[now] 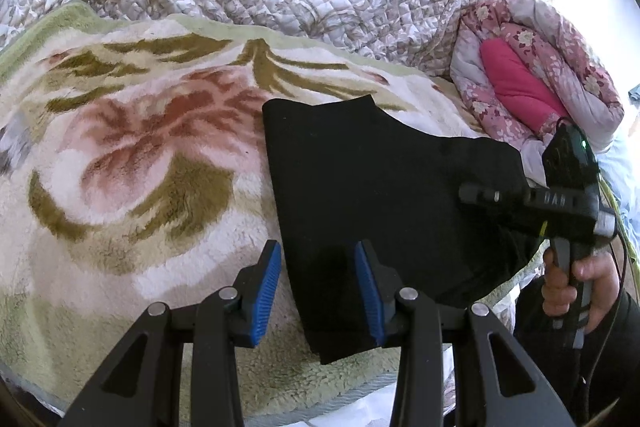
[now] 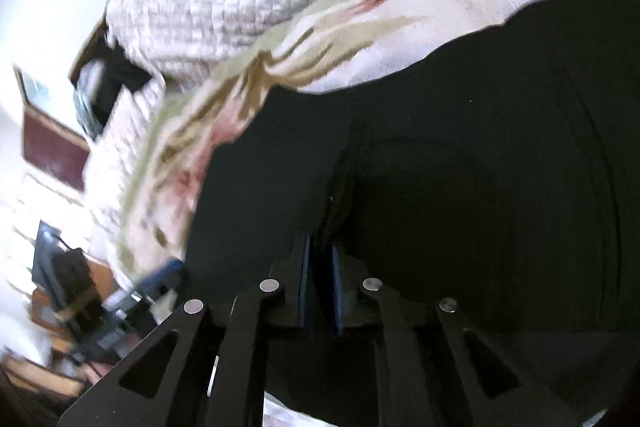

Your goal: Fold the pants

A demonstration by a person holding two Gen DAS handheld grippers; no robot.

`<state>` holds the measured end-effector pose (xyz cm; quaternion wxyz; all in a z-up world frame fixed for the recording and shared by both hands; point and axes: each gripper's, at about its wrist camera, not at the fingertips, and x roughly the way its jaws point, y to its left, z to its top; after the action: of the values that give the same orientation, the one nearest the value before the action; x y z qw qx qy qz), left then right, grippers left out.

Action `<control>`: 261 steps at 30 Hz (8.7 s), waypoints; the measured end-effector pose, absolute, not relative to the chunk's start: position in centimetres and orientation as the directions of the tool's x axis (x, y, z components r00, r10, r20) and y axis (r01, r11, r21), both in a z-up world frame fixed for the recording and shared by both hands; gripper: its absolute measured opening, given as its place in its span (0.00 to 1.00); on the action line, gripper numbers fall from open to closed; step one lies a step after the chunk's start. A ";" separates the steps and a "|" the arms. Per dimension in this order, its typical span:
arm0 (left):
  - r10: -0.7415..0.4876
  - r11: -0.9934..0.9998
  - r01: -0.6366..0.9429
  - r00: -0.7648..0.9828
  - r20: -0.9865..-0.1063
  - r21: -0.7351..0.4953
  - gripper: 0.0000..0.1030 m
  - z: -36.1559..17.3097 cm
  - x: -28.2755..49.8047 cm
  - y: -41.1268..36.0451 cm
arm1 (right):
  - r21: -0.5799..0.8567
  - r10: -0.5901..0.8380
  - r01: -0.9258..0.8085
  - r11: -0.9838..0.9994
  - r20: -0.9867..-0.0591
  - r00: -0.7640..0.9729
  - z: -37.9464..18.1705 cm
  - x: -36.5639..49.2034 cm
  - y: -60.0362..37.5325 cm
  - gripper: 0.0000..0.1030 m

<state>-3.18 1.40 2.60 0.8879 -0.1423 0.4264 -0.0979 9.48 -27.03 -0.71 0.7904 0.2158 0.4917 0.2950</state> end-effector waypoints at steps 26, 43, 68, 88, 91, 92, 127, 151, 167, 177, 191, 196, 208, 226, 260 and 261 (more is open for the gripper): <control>-0.329 0.942 0.151 0.593 -0.735 -0.299 0.40 2.1 -3.9 -1.9 | 0.392 0.563 -0.437 0.809 -0.730 0.387 1.4 4.6 -24.9 0.03; -0.316 0.949 0.193 0.582 -0.749 -0.250 0.40 3.3 -4.7 -4.3 | 0.531 0.392 0.040 0.847 -0.673 0.627 2.3 0.2 -40.7 0.54; -0.289 0.957 0.152 0.577 -0.764 -0.247 0.40 3.2 -3.5 -4.1 | 0.678 0.386 0.279 0.680 -0.655 0.650 -1.5 3.7 -44.9 0.45; -0.218 0.962 0.015 0.646 -0.732 -0.273 0.40 4.1 -4.4 1.0 | 0.468 0.570 -0.342 0.815 -0.541 0.618 12.1 5.3 -27.2 0.22; -0.201 0.961 -0.015 0.651 -0.732 -0.277 0.40 3.8 -4.9 2.3 | 0.436 0.625 -0.448 0.781 -0.563 0.540 11.7 4.9 -22.1 0.22; -0.195 0.960 -0.025 0.653 -0.732 -0.278 0.40 3.7 -5.1 2.7 | 0.429 0.635 -0.471 0.771 -0.572 0.519 11.2 4.6 -21.2 0.22; -0.206 0.955 -0.018 0.681 -0.703 -0.297 0.40 5.2 -5.2 3.4 | 0.360 0.553 -0.454 0.815 -0.718 0.424 1.6 2.3 -19.6 0.25; -0.165 0.984 0.063 0.660 -0.733 -0.165 0.41 2.4 5.2 -2.4 | 0.276 0.456 -0.393 0.877 -0.732 0.507 -0.1 13.3 -22.8 0.23; -0.139 0.988 0.046 0.653 -0.744 -0.144 0.41 4.7 2.5 -2.6 | 0.236 0.452 -0.429 0.872 -0.724 0.520 3.1 6.3 -23.0 0.25; -0.222 0.974 0.122 0.669 -0.709 -0.189 0.41 5.9 -3.0 -3.4 | 0.156 0.444 -0.517 0.842 -0.744 0.499 2.5 0.5 -20.8 0.31; -0.175 0.984 0.090 0.640 -0.748 -0.154 0.39 3.3 -4.7 -3.2 | 0.113 0.422 -0.526 0.843 -0.746 0.516 0.9 -1.0 -19.8 0.45; -0.188 0.981 0.081 0.641 -0.745 -0.178 0.33 3.6 -4.7 -2.7 | 0.152 0.420 -0.470 0.869 -0.728 0.541 1.5 -1.3 -21.7 0.39; -0.293 0.943 0.056 0.606 -0.740 -0.328 0.41 3.3 -3.2 -1.0 | 0.306 0.441 -0.329 0.893 -0.736 0.514 0.5 0.4 -26.3 0.40; -0.392 0.883 0.032 0.598 -0.699 -0.468 0.37 2.8 -2.2 0.5 | 0.318 0.453 -0.331 0.888 -0.730 0.512 0.2 0.3 -26.5 0.40; -0.260 0.962 0.113 0.669 -0.697 -0.250 0.10 7.0 -4.1 -0.7 | 0.166 0.455 -0.496 0.852 -0.704 0.546 2.3 -2.2 -23.0 0.35; -0.284 0.956 0.136 0.660 -0.696 -0.261 0.10 7.0 -4.2 -1.4 | 0.163 0.461 -0.516 0.841 -0.715 0.526 1.7 -2.2 -22.2 0.31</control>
<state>-4.16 -1.37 6.96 0.9062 -0.0936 0.3958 -0.1158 -2.25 -22.24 1.70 0.8729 -0.0344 0.3984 0.2796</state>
